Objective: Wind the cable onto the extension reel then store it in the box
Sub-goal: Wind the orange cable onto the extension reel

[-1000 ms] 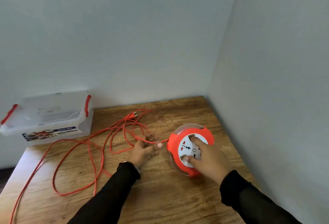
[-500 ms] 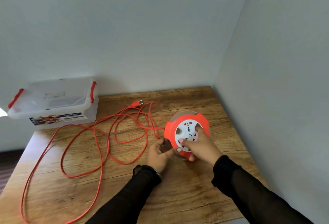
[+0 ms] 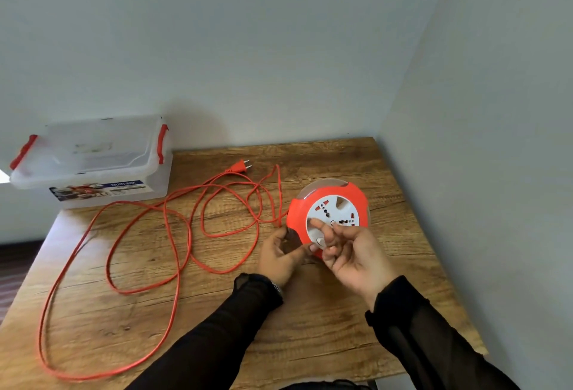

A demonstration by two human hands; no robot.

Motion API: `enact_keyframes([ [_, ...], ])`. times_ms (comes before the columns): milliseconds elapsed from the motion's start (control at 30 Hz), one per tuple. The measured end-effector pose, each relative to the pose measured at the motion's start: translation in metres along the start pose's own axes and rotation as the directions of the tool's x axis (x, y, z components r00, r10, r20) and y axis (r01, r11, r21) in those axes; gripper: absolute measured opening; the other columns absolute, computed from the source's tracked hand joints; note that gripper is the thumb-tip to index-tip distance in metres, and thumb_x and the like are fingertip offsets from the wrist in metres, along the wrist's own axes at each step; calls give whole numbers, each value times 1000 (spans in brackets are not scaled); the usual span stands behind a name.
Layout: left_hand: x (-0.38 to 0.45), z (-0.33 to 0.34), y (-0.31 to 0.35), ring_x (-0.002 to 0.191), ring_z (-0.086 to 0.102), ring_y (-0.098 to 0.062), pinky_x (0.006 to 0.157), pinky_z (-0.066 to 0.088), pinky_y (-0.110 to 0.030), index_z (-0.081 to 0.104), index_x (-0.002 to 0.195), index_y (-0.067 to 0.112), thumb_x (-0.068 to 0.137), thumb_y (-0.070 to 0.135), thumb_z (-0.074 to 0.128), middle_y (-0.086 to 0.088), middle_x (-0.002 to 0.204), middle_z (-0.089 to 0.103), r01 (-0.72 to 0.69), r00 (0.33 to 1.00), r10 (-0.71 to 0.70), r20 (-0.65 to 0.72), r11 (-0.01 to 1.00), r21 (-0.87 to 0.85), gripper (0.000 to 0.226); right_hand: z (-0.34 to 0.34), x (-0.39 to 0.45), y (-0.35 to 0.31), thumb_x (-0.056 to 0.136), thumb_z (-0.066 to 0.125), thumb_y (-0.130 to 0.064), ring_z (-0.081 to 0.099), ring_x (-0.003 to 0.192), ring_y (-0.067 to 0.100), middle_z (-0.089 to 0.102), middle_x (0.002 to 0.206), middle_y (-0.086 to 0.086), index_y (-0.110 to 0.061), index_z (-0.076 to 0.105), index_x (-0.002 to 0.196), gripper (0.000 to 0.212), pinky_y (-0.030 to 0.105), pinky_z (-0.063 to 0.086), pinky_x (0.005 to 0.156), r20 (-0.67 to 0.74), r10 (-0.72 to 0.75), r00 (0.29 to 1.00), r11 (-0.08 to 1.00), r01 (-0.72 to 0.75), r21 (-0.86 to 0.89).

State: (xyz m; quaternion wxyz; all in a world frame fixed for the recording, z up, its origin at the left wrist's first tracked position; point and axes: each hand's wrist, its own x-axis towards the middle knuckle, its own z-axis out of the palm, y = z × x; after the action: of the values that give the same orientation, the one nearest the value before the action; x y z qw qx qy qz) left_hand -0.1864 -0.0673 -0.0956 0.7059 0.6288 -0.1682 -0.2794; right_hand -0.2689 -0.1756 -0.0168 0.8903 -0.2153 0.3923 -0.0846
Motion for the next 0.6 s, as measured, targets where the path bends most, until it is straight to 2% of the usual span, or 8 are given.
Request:
enact_keyframes([
  [133,0,0,-2,66,65,-10,62,55,-29,62,78,9,67,-5,77,5,68,70,12,1000,-12,-1,1000,-14,23,-7,-9,-4,93,46,-12,64,52,8,75,85,7,1,62,104,23,16,42,40,-39,20,999,953,-30,-301],
  [233,0,-1,-2,63,62,-7,62,52,-28,59,80,8,65,-1,75,9,65,66,13,1000,-13,2,1000,-22,23,-12,-17,-1,91,57,-17,64,54,10,73,97,7,-6,57,116,27,17,41,40,-28,-88,996,766,50,-641],
  [267,0,-1,-1,64,64,-6,61,53,-27,59,85,6,65,-3,76,10,66,68,25,1000,-24,11,999,-45,28,-16,-18,-1,89,62,-18,63,57,9,69,105,6,-11,53,124,36,16,42,43,15,-206,978,603,139,-786],
  [333,-1,-1,0,73,68,-10,58,56,-29,58,106,1,66,-10,77,6,77,71,56,998,-51,44,992,-114,46,-25,-20,-10,86,64,-24,63,74,10,54,122,1,-27,41,136,55,13,46,59,314,-426,849,-100,300,-949],
  [367,-1,0,1,77,69,-14,58,56,-29,56,114,2,67,-12,75,1,84,71,63,997,-56,54,989,-137,53,-27,-19,-16,86,60,-26,63,87,14,46,131,2,-34,35,139,59,18,48,67,484,-390,784,-464,286,-838],
  [400,-1,0,2,81,68,-17,58,57,-29,54,120,3,68,-13,74,-4,88,69,64,997,-56,56,986,-152,57,-28,-17,-22,87,55,-26,61,97,20,37,141,5,-40,29,141,61,26,50,72,572,-312,759,-687,236,-687],
  [467,-2,0,4,85,67,-21,61,58,-33,55,122,6,68,-12,74,-8,91,67,66,997,-57,56,982,-175,60,-26,-9,-31,89,49,-26,59,105,29,21,150,13,-45,20,143,64,35,50,73,569,-165,806,-863,162,-479],
  [600,1,0,3,81,67,-24,66,59,-37,61,107,4,66,-12,75,-4,83,70,54,997,-44,64,986,-159,46,-15,1,-41,93,44,-26,59,99,36,29,142,25,-43,13,143,61,35,45,67,539,30,842,-964,167,-207],
])
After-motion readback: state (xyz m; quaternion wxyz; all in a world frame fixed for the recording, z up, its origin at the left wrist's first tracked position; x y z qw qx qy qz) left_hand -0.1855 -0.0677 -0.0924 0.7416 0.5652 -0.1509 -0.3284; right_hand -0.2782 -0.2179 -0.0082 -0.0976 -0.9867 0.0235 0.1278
